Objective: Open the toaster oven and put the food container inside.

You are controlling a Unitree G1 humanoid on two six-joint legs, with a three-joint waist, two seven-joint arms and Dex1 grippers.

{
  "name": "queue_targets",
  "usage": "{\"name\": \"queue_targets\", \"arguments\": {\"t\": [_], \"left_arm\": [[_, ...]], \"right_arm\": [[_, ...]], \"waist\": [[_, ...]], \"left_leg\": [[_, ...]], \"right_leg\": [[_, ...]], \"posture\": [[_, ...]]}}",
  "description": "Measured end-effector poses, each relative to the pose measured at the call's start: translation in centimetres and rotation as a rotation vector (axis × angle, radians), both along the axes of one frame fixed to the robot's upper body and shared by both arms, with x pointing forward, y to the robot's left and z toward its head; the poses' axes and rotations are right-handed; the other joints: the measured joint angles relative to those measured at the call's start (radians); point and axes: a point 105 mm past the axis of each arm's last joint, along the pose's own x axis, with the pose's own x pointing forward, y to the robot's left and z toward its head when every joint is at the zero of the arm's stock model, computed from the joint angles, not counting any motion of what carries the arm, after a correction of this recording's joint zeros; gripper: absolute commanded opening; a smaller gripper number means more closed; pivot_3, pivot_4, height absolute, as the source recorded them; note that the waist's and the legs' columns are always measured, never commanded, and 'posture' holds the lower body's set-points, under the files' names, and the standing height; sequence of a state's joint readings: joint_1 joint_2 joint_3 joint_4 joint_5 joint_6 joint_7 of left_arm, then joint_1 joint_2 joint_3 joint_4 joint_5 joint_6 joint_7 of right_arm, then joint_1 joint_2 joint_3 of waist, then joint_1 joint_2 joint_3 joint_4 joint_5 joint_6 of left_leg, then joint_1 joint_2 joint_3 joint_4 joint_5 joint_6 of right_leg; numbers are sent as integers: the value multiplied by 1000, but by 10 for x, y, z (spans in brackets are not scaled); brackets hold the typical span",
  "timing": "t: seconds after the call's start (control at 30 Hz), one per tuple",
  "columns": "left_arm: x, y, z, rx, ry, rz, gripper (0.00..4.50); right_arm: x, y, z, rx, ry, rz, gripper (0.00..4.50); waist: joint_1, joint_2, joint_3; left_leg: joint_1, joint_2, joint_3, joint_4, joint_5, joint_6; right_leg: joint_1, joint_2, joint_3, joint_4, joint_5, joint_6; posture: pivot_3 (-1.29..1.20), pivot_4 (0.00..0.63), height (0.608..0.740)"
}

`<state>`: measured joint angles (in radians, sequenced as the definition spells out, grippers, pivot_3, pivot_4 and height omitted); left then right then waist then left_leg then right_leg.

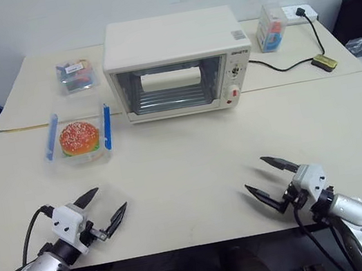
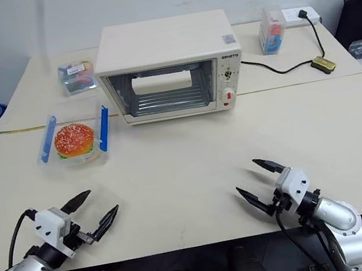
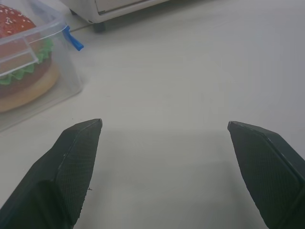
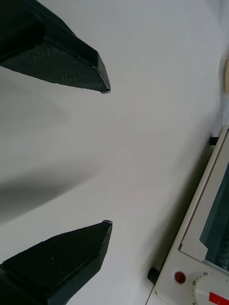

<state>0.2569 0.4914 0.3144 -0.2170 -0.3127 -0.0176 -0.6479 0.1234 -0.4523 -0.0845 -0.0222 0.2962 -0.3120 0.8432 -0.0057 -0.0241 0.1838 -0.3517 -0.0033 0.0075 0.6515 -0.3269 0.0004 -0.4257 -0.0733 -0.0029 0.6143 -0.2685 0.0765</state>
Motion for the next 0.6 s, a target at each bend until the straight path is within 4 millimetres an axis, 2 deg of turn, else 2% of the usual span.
{"name": "queue_targets", "arguments": {"t": [0.1,0.2,0.23,0.37,0.47,0.53,0.6], "left_arm": [[2,-1,2,-16,15,-10,4500],[2,-4,11,-101,49,-57,4500],[2,-1,18,-123,82,-86,4500],[9,11,62,-204,26,-125,4500],[11,-5,99,-252,-39,-237,4500],[14,-8,111,-273,-84,-247,4500],[18,-7,115,-297,-105,-227,4500]], "right_arm": [[3,0,0,3,2,9,4464],[15,3,10,48,7,29,4464],[23,7,22,69,0,50,4464],[51,28,71,97,-48,139,4464],[76,50,115,110,-108,175,4464],[87,59,129,118,-119,182,4464],[100,70,132,132,-96,177,4464]], "waist": [[2,0,0],[-2,0,0],[-6,0,0],[-13,3,2],[-20,4,2],[-20,4,2],[-21,4,2]], "left_leg": [[0,0,0,0,0,0],[0,0,0,1,0,0],[0,1,0,1,0,0],[0,1,-2,2,1,-1],[-2,0,-2,1,1,-2],[-2,0,-3,0,0,-3],[-3,0,-3,0,1,-3]], "right_leg": [[0,0,0,0,0,0],[-1,0,0,2,0,0],[-1,0,0,3,0,-1],[-2,0,-1,5,-1,-2],[-3,-1,-1,5,-1,-2],[-3,0,-3,4,-1,-2],[-4,0,-3,4,-1,-2]], "posture": [[0,150,740],[0,150,740],[0,150,740],[0,150,740],[0,150,740],[0,150,740],[0,150,740]]}}
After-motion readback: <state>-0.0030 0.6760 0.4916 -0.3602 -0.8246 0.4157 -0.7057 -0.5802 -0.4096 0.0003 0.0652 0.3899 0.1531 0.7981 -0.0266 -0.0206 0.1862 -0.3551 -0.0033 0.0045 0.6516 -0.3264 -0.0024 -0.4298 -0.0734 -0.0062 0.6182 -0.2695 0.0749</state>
